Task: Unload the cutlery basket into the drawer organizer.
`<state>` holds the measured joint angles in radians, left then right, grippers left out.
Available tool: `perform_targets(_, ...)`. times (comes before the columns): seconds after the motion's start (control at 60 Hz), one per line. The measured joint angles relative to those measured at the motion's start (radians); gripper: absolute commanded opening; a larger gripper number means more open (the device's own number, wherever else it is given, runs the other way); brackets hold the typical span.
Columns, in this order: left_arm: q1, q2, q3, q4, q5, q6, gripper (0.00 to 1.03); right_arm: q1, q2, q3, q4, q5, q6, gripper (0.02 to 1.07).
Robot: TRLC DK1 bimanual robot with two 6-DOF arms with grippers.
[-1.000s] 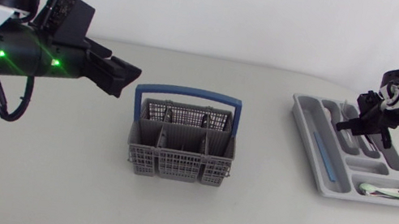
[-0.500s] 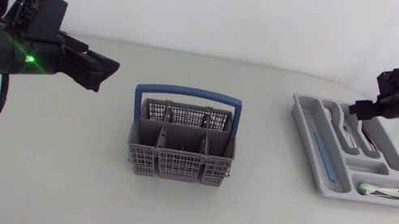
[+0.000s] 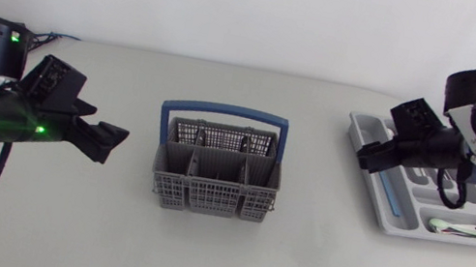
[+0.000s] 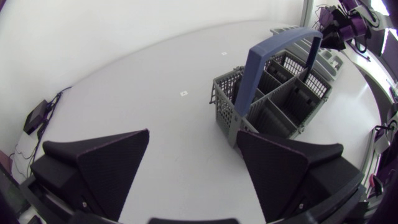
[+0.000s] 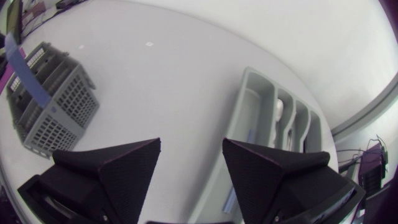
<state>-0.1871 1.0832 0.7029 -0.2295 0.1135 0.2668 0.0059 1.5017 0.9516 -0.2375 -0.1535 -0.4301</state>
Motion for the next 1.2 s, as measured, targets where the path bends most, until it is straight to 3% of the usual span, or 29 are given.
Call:
perform_targets(0.517,-0.130,0.190,-0.021,0.082,-0.045,0.022,0.98,0.326,-0.039,-0.071,-0.001,0.050,0.012,0.75)
perform_targets(0.8,-0.136,0.247,0.013,0.101,-0.060,0.022,0.98,0.432,-0.035,-0.071,-0.021,0.102,0.039,0.75)
perform_targets(1.2,-0.120,0.266,0.026,0.114,-0.067,0.030,0.98,0.459,-0.018,-0.071,-0.028,0.130,0.058,0.75)
